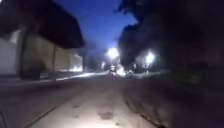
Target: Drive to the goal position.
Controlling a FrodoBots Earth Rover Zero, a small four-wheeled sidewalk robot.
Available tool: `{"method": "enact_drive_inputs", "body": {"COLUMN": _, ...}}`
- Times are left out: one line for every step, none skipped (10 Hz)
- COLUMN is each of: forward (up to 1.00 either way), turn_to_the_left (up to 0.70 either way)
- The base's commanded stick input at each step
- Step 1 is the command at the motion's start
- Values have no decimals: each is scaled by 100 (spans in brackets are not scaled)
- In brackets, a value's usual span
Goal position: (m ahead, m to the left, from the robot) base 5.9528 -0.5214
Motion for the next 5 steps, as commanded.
{"method": "enact_drive_inputs", "body": {"forward": 85, "turn_to_the_left": 1}}
{"method": "enact_drive_inputs", "body": {"forward": 85, "turn_to_the_left": 1}}
{"method": "enact_drive_inputs", "body": {"forward": 85, "turn_to_the_left": 1}}
{"method": "enact_drive_inputs", "body": {"forward": 85, "turn_to_the_left": 1}}
{"method": "enact_drive_inputs", "body": {"forward": 85, "turn_to_the_left": 1}}
